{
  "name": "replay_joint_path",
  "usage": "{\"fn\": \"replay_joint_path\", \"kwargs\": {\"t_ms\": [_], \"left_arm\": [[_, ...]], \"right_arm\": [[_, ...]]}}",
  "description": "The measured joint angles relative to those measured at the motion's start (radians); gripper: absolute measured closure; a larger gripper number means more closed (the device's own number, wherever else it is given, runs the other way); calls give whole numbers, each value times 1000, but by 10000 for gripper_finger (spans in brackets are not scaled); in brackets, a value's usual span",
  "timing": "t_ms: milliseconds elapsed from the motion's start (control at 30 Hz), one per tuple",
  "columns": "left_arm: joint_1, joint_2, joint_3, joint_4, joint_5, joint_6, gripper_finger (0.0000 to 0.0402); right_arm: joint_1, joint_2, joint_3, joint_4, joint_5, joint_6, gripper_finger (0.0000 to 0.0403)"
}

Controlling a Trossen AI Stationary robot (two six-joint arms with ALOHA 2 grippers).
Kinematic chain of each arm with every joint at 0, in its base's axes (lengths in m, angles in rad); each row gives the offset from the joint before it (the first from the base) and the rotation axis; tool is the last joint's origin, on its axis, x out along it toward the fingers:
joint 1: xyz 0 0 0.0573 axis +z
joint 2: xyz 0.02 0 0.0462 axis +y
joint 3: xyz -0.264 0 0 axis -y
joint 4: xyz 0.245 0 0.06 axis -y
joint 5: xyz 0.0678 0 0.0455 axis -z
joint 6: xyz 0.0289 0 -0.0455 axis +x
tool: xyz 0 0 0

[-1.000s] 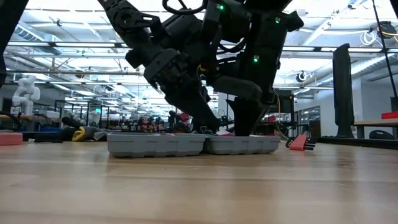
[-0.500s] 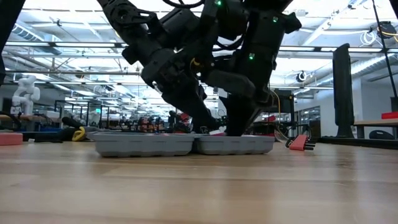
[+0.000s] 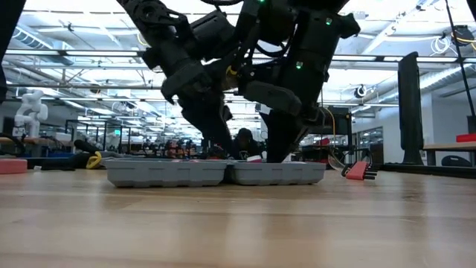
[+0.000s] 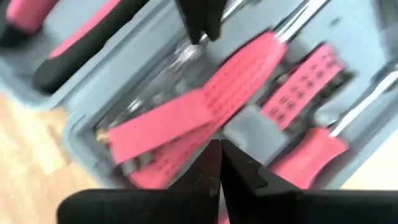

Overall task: Prefit tool cases
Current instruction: Put the red terminal block into the gray prefit tools case

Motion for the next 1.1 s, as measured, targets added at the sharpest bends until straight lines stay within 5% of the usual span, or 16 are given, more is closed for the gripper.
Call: {"fn": "replay_joint_path", "kwargs": {"t_ms": [300, 500, 800, 933, 1100], "left_arm": [[13, -27, -41, -145, 92, 14, 401], [12, -47, -55, -120, 88, 7, 401], [16, -302, -57, -282, -10, 41, 401], [18, -413, -121, -397, -35, 74, 401], [6, -463, -301, -273, 18, 123, 401]], "right_arm": [[5, -52, 5, 42, 31, -4, 403], [30, -61, 3, -134, 100, 48, 403], [127, -133, -29, -323, 73, 209, 403], [174, -201, -189, -141, 39, 318, 403], [186, -278, -413, 444, 49, 298, 403]]}}
